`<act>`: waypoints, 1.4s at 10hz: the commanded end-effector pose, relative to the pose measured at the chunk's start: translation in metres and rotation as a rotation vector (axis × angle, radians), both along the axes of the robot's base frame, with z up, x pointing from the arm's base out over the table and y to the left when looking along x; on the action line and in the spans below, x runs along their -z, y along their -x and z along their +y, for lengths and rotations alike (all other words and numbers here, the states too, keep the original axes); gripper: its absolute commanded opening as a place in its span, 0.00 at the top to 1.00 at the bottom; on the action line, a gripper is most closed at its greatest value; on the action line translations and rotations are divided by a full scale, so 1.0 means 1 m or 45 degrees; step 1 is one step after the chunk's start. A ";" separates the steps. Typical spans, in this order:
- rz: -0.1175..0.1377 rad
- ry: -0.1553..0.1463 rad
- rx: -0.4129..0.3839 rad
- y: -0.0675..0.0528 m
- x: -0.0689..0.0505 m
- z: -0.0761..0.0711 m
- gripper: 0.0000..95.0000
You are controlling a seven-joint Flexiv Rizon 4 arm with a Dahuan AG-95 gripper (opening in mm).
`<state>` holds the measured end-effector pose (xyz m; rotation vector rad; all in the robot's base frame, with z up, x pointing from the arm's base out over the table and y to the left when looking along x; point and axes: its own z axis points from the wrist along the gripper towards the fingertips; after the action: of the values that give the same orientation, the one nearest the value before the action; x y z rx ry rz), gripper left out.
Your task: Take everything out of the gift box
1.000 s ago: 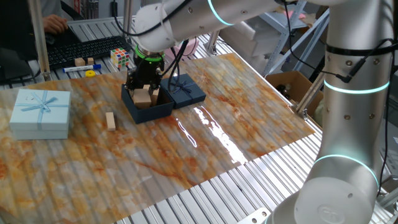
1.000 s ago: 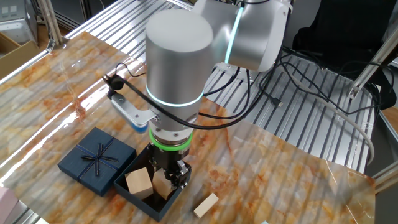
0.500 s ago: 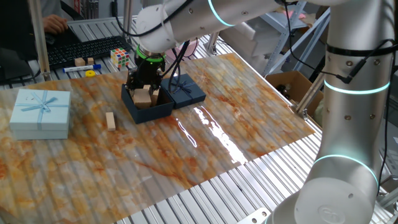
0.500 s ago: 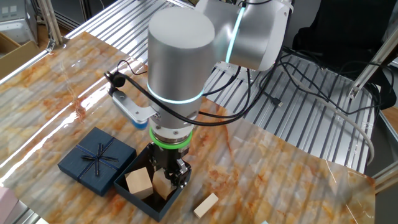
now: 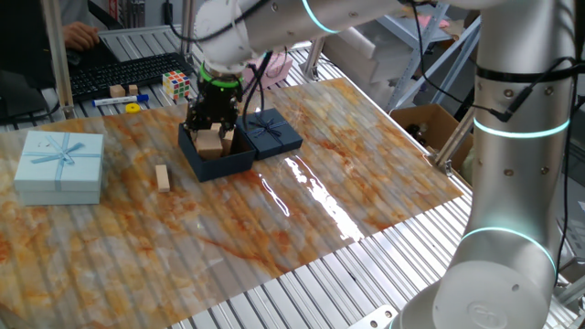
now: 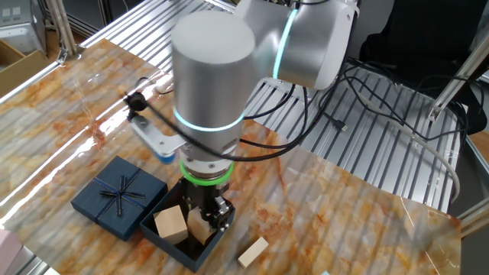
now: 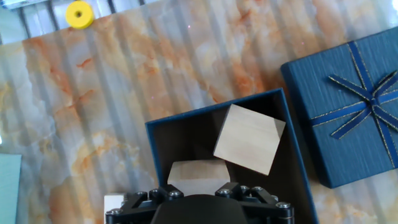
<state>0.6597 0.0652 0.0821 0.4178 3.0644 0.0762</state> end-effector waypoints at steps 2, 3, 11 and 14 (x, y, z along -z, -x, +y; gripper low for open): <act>0.025 -0.008 0.008 -0.012 -0.005 -0.006 1.00; 0.029 -0.007 0.006 -0.014 -0.006 -0.007 1.00; 0.082 -0.019 0.061 -0.009 -0.042 0.002 1.00; 0.063 -0.016 0.104 -0.003 -0.049 0.017 1.00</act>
<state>0.6576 0.0823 0.1322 0.5570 3.0852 0.0783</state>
